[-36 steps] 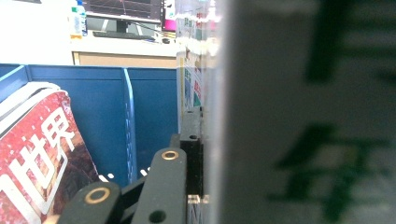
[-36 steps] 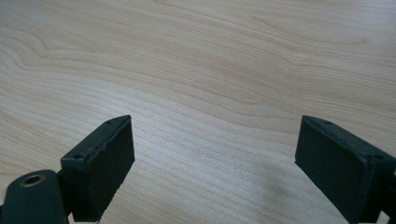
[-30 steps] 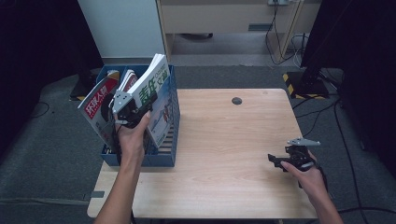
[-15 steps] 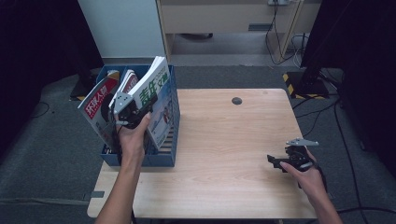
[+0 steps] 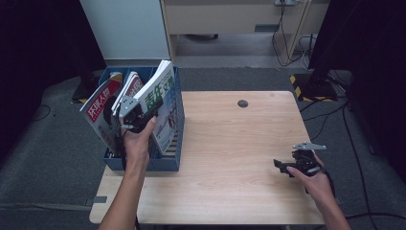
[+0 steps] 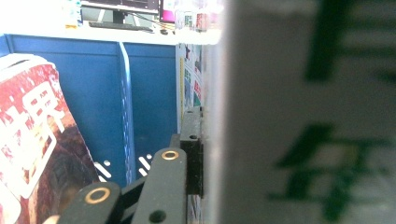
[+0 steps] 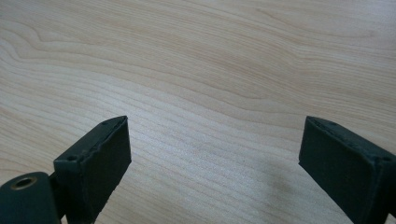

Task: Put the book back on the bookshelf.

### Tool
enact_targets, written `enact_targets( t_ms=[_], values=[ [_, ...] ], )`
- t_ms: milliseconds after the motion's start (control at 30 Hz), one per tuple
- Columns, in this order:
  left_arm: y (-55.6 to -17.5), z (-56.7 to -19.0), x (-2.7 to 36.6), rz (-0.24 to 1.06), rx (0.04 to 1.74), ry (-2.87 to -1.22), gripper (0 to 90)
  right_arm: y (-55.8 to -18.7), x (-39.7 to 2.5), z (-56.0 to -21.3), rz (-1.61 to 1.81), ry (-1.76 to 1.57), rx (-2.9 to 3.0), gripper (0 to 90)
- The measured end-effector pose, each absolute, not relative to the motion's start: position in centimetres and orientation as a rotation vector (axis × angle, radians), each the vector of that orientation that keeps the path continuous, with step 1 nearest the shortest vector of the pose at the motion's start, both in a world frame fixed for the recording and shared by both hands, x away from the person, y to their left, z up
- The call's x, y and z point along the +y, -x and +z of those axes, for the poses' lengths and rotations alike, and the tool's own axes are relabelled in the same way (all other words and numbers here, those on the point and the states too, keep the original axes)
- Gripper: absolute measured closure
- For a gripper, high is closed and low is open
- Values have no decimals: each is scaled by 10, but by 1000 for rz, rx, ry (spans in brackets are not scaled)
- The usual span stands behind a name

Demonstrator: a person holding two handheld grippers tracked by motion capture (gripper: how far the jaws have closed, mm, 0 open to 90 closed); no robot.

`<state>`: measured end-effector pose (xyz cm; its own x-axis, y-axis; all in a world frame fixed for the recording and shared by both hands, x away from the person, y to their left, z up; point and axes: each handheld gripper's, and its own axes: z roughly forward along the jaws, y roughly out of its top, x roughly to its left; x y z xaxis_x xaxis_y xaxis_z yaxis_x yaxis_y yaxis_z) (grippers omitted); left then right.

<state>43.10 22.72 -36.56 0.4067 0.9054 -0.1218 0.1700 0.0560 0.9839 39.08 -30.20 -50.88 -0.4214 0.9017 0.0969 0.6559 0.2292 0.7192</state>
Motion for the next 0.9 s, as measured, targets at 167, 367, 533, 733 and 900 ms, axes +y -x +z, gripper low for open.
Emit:
enact_targets(
  t_ms=[167,367,533,733,900],
  values=[
    [-432,-370,227,751,1039,-1419,736,-391,-302,-509,1006,-1449,2167,95],
    [-434,-375,226,749,1044,-1416,736,-391,-302,-510,1002,-1444,2172,95],
    [-436,-378,226,759,1044,-1423,736,-391,-300,-510,1002,-1453,2173,95],
    [-438,-384,227,751,1057,-1418,736,-391,-299,-511,991,-1453,2179,96],
    [-440,-388,226,757,1049,-1425,736,-391,-299,-511,991,-1453,2179,97]
  ],
)
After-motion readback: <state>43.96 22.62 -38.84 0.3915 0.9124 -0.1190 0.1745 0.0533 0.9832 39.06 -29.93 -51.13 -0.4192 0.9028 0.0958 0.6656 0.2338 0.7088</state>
